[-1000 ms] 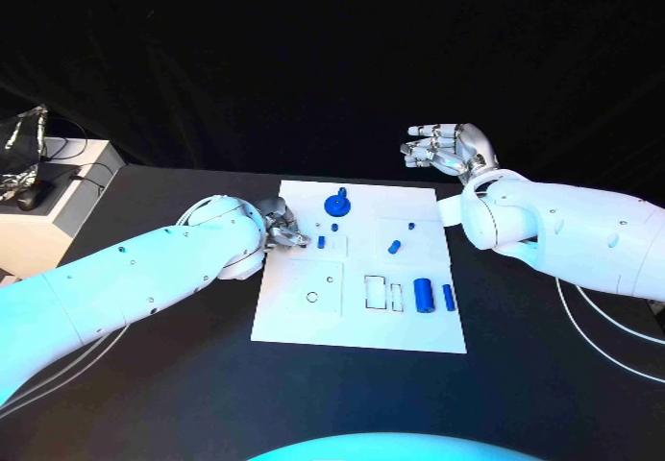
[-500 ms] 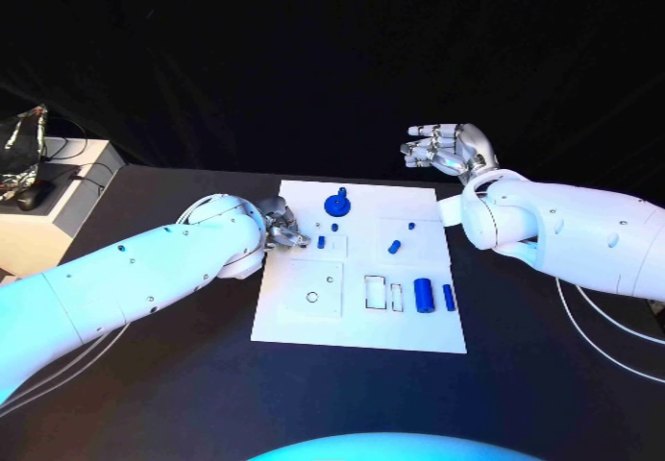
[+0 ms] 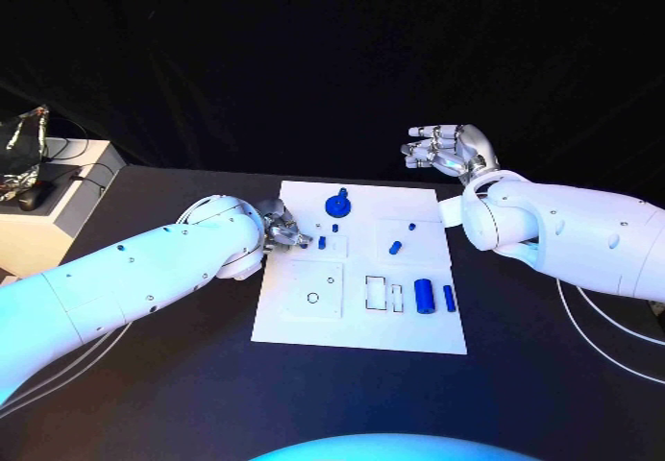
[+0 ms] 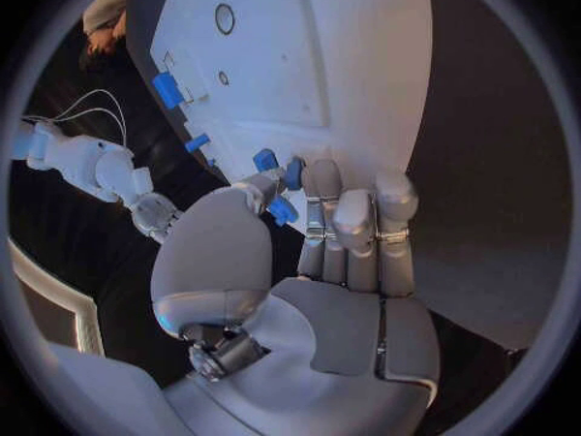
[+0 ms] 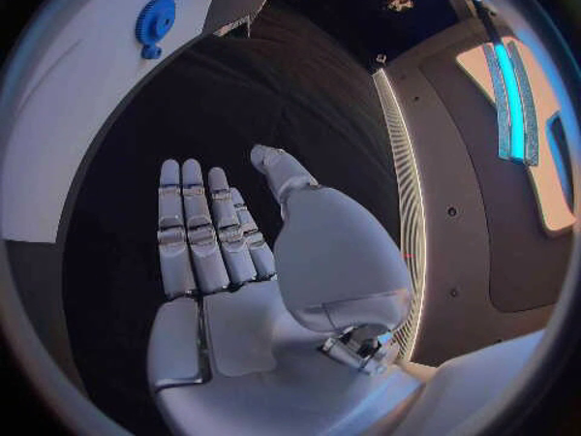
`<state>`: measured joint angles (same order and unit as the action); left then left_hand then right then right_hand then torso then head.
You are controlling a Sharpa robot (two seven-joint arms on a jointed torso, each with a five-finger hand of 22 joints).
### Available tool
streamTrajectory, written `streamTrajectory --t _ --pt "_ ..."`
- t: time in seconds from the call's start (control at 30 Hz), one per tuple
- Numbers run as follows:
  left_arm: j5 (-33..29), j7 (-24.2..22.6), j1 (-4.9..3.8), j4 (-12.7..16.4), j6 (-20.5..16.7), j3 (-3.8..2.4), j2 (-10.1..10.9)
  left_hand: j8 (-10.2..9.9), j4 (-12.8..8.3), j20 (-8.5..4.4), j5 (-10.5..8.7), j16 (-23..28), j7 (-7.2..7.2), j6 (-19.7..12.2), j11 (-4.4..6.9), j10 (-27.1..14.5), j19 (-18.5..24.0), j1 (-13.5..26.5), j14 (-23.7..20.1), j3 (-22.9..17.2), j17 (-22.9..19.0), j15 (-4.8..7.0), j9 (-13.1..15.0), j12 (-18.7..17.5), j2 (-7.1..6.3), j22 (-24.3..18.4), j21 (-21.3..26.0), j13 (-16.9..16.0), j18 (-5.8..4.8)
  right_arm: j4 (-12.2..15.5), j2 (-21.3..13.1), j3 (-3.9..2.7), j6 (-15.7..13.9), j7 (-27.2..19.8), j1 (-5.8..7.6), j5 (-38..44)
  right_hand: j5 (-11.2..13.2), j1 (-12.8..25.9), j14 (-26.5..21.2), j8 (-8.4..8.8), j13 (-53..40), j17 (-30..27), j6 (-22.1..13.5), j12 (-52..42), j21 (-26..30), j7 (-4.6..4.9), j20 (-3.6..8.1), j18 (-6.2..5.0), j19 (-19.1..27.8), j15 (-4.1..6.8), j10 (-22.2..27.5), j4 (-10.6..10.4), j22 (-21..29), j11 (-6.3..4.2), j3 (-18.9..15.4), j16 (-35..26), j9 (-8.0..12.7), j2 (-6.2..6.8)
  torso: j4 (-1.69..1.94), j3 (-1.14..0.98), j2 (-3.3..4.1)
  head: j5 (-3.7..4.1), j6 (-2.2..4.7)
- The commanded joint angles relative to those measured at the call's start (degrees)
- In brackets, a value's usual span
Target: Assemble the parts on the task board
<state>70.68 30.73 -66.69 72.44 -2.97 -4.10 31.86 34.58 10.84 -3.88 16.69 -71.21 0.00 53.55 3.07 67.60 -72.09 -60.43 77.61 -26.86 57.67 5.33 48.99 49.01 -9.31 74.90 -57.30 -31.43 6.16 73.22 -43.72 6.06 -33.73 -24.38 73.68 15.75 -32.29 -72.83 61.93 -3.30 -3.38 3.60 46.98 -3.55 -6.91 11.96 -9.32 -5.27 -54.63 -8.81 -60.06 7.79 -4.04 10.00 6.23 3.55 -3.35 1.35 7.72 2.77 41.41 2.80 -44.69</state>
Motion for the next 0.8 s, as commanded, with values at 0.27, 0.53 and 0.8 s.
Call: streamTrajectory --t 0.27,0.53,0.8 --pt "-1.78 2.11 0.85 -0.3 2.47 0.62 -0.15 -0.04 1.43 -0.04 0.04 0.35 0.43 0.2 -0.24 -0.08 -0.32 0.3 0.24 1.29 -0.16 -0.14 0.09 -0.28 -0.41 3.7 0.0 -0.18 -0.92 0.1 -0.03 -0.02 0.79 -0.56 -0.02 0.23 -0.27 0.36 -0.34 0.18 0.08 -0.09 -0.47 0.09 0.06 1.0 -0.13 0.12 0.32 0.14 0.47 -0.26 0.01 -0.11 0.1 -0.09 0.06 -0.13 0.0 0.04 0.02 0.0 -0.02" --pt "-1.61 2.12 0.84 -0.45 2.37 0.62 -0.18 -0.08 2.11 0.02 0.05 0.41 0.51 0.2 -0.32 -0.13 -0.29 0.0 0.19 3.2 -0.32 -0.18 0.18 -0.24 -0.56 3.69 0.07 -0.23 -0.89 0.08 -0.07 -0.02 0.79 -0.56 -0.02 0.23 -0.27 0.36 -0.34 0.18 0.08 -0.09 -0.47 0.09 0.06 1.0 -0.13 0.12 0.32 0.14 0.47 -0.26 0.01 -0.11 0.1 -0.09 0.06 -0.13 0.01 0.04 -0.01 -0.02 -0.11" --pt "-1.37 2.28 0.83 -0.56 2.79 0.62 -0.12 -0.06 3.51 0.13 0.06 0.46 0.68 0.25 -0.47 -0.25 -0.29 -0.34 0.09 7.46 -0.5 -0.3 0.25 -0.09 -1.05 3.72 0.07 -0.3 -0.84 0.07 -0.11 -0.02 0.79 -0.57 -0.02 0.23 -0.27 0.36 -0.34 0.18 0.08 -0.09 -0.47 0.09 0.06 1.0 -0.13 0.12 0.32 0.14 0.47 -0.26 0.01 -0.11 0.1 -0.09 0.06 -0.13 -0.01 0.02 -0.02 -0.06 -0.12"
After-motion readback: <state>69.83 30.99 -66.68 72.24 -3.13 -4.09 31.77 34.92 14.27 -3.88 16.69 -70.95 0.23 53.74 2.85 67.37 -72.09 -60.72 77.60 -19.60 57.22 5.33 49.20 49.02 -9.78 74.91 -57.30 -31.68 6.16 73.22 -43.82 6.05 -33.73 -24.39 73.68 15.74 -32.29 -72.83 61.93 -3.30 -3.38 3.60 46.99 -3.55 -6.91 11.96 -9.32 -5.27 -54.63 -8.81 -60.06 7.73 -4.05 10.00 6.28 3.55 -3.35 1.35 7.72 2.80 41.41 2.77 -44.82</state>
